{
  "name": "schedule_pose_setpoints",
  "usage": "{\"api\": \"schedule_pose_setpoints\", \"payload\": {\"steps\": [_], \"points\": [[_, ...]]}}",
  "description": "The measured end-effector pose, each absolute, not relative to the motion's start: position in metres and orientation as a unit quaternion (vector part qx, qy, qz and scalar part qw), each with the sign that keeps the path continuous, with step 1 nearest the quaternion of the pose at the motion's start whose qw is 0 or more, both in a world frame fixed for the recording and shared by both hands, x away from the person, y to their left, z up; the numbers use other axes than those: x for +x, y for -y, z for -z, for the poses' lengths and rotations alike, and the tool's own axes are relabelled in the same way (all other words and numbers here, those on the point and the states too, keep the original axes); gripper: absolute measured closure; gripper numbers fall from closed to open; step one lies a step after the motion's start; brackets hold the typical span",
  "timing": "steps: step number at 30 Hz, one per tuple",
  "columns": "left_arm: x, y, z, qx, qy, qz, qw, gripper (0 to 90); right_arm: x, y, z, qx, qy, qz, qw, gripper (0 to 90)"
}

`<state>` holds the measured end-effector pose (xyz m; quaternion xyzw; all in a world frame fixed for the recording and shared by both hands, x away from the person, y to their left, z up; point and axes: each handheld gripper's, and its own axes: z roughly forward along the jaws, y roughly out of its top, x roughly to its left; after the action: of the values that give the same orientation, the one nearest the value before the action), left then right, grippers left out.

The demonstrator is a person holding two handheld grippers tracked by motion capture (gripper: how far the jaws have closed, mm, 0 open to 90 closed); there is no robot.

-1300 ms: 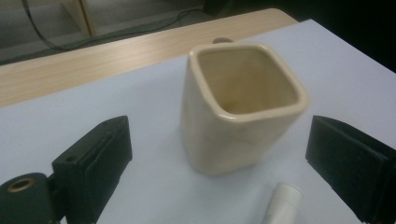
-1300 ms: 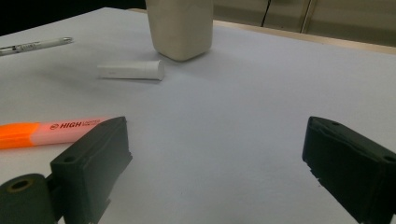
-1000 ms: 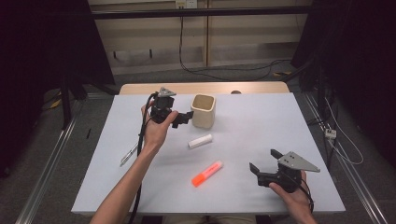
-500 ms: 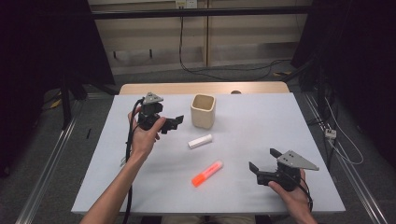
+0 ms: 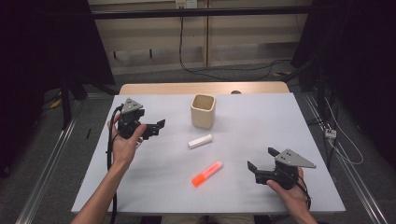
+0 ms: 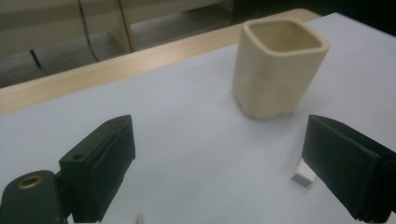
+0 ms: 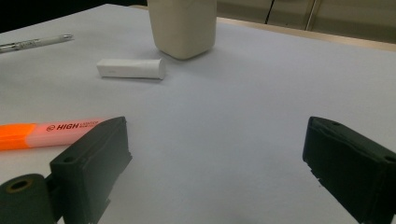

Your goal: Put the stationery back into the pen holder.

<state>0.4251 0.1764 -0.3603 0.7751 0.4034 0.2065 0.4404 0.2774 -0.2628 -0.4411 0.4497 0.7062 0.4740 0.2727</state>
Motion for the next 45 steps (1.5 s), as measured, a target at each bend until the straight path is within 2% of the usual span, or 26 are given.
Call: {"api": "schedule_pose_setpoints", "payload": {"steps": [10,19,24,28,35,45], "points": [[0.415,-0.194,0.363,0.773,-0.415,-0.206,0.433,9.5,0.277,0.26,0.44,0.449,-0.707,-0.475,0.271,6.7],[0.424,-0.206,0.382,0.788,-0.444,-0.165,0.394,9.5,0.273,0.262,0.439,0.45,-0.703,-0.48,0.272,6.7],[0.431,-0.218,0.389,0.789,-0.459,-0.159,0.376,9.5,0.272,0.261,0.439,0.449,-0.707,-0.477,0.267,6.1],[0.436,-0.221,0.39,0.806,-0.455,-0.135,0.353,10.7,0.272,0.261,0.44,0.451,-0.707,-0.474,0.267,6.0],[0.441,-0.225,0.399,0.819,-0.458,-0.141,0.314,11.1,0.272,0.26,0.439,0.449,-0.708,-0.474,0.27,6.1],[0.447,-0.235,0.414,0.815,-0.485,-0.151,0.28,23.3,0.272,0.261,0.44,0.45,-0.71,-0.472,0.268,6.1]]}}
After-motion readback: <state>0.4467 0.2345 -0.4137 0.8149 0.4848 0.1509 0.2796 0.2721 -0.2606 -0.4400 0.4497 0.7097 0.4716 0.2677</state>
